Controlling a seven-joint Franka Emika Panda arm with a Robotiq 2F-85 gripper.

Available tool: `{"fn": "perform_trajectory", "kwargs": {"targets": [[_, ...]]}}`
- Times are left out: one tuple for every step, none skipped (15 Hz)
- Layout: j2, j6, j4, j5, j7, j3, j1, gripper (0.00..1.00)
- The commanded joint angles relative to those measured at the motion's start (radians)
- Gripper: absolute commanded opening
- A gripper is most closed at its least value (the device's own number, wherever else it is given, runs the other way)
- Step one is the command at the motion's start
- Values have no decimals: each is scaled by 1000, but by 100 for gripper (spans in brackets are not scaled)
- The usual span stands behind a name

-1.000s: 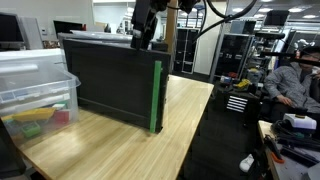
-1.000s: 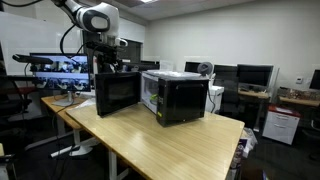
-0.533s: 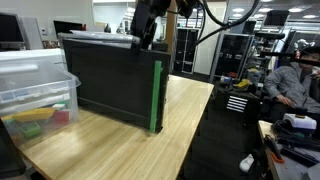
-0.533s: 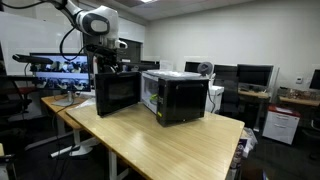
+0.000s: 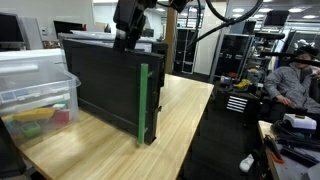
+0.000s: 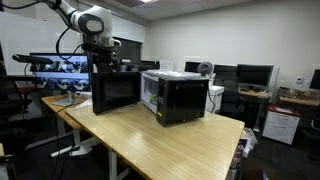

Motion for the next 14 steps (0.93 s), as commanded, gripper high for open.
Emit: {"fn": "perform_trajectory", "kwargs": {"targets": [[-2, 18, 8, -13, -22, 11, 13, 100], [2, 20, 11, -11, -28, 14, 15, 100], [4, 20, 12, -9, -38, 19, 18, 100], [3, 17, 13, -7, -48, 20, 19, 100], [-6, 15, 11, -13, -48, 18, 19, 100], [-18, 21, 7, -10, -45, 16, 17, 100], [-28, 24, 11, 6, -43, 13, 14, 100], [-35, 33, 10, -11, -33, 9, 12, 100], [-42, 39, 11, -8, -31, 4, 9, 100], [-67, 56, -9, -23, -15, -11, 1, 100], [-72, 61, -14, -23, -14, -18, -2, 100], [-80, 68, -25, -26, -11, -27, -6, 100], [-96, 68, -56, -37, -12, -42, -17, 100], [-100, 65, -69, -38, -24, -48, -19, 100]]}}
